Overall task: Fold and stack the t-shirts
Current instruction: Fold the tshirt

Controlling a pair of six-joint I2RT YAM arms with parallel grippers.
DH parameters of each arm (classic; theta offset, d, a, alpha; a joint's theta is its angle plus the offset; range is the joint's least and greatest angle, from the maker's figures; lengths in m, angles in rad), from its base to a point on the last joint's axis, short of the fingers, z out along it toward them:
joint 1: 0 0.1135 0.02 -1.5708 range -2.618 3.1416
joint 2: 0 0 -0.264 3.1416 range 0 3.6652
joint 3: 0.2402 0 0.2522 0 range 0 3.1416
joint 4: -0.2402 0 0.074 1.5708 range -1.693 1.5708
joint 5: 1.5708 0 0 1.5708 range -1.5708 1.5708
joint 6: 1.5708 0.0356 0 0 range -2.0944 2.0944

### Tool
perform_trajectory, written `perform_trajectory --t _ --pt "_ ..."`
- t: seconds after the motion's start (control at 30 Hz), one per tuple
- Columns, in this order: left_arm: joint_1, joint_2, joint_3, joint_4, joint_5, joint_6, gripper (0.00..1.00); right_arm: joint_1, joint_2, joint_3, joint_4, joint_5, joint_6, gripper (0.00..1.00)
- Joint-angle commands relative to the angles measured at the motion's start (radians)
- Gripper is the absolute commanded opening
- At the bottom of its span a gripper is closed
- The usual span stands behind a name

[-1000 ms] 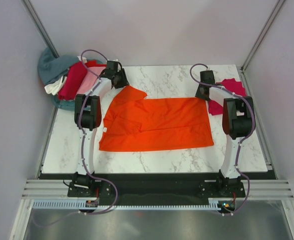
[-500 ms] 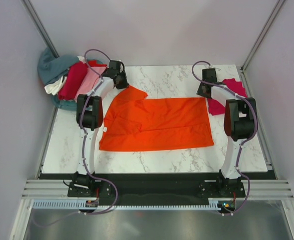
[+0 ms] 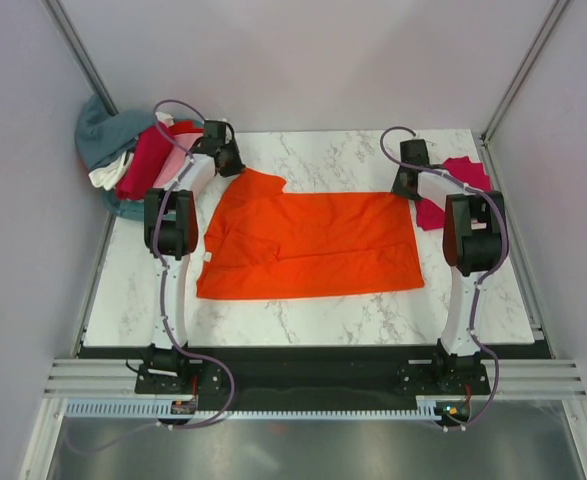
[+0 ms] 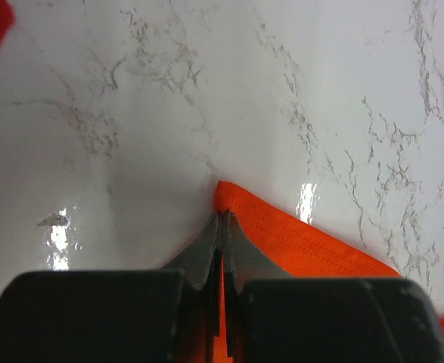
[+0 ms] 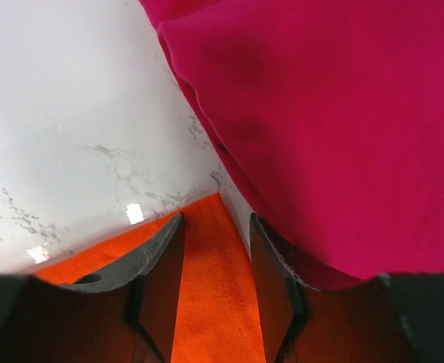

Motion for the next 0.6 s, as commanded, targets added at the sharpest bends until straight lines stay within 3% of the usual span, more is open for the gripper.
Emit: perform_trajectory --t 0.0,0.27,0.47,0.57 --pt "-0.002 -0.070 -0.009 0.064 0.010 -0.027 0.02 -0.002 0.032 0.047 -0.024 0.001 -0.006 0.47" --pt "-0.002 -0.078 -0.009 0.084 0.015 -0.029 0.02 -0.002 0.063 0.074 -0.030 0.003 -0.002 0.42" --pt "-0.002 -0.112 -0.044 0.110 0.006 -0.023 0.02 -0.002 0.057 0.100 -0.033 -0.022 -0.002 0.12" --pt "-0.002 -0.185 -0.184 0.217 0.006 -0.027 0.02 0.000 0.029 0.100 -0.033 -0.056 -0.008 0.01"
